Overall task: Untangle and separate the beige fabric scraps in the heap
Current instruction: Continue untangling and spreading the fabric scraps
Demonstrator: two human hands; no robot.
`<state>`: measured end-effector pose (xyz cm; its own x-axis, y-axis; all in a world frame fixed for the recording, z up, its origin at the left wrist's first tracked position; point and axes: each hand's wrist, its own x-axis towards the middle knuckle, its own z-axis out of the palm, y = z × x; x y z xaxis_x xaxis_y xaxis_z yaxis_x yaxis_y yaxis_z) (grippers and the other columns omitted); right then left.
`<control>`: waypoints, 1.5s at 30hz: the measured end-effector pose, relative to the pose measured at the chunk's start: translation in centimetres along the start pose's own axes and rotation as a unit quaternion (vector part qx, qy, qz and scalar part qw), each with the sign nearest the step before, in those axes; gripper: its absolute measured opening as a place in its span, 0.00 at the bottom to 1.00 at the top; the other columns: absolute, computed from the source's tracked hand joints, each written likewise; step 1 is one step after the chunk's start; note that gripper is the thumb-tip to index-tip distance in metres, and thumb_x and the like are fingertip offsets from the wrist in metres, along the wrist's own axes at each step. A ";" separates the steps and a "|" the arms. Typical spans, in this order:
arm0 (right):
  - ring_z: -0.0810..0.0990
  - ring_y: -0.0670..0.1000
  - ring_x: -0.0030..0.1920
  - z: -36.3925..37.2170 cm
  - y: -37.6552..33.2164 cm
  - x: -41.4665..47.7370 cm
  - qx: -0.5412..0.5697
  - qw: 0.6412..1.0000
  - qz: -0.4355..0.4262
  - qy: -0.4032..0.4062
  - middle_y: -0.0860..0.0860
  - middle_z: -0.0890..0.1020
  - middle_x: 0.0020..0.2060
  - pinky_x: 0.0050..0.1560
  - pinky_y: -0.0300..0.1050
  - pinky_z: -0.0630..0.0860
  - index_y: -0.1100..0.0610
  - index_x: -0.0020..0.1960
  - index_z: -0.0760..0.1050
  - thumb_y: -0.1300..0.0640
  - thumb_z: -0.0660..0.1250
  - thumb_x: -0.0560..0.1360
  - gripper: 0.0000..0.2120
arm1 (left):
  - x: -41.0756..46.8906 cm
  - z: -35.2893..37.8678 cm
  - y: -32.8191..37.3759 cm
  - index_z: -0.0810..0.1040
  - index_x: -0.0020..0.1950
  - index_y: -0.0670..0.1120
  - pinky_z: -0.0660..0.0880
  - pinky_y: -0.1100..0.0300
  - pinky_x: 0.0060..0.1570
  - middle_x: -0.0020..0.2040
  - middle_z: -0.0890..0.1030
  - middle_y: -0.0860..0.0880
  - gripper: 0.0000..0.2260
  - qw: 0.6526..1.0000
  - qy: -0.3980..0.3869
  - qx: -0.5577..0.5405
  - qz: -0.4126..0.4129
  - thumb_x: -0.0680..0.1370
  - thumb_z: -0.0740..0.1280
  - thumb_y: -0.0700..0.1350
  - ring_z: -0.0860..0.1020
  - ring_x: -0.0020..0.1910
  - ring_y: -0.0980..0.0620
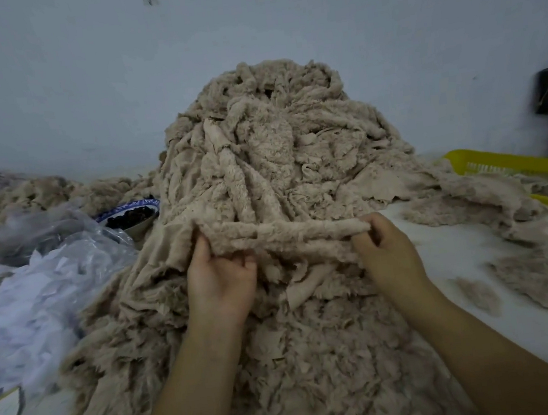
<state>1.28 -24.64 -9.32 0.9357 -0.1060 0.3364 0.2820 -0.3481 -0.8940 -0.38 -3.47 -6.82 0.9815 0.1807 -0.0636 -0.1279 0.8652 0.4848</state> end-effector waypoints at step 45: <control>0.83 0.47 0.44 -0.3 -0.2 0.2 0.142 0.985 0.098 -0.012 0.49 0.85 0.47 0.38 0.36 0.74 0.50 0.51 0.77 0.44 0.61 0.81 0.11 | -0.4 0.0 -2.9 0.83 0.50 0.44 0.76 0.60 0.44 0.47 0.87 0.48 0.11 0.943 0.035 0.324 0.064 0.82 0.62 0.47 0.85 0.44 0.55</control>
<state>1.35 -24.83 -9.02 0.9817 -0.1224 0.1457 0.1407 -0.0485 -0.9889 -0.37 -6.05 -8.18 0.9493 0.3141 -0.0141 -0.1092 0.3713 0.9221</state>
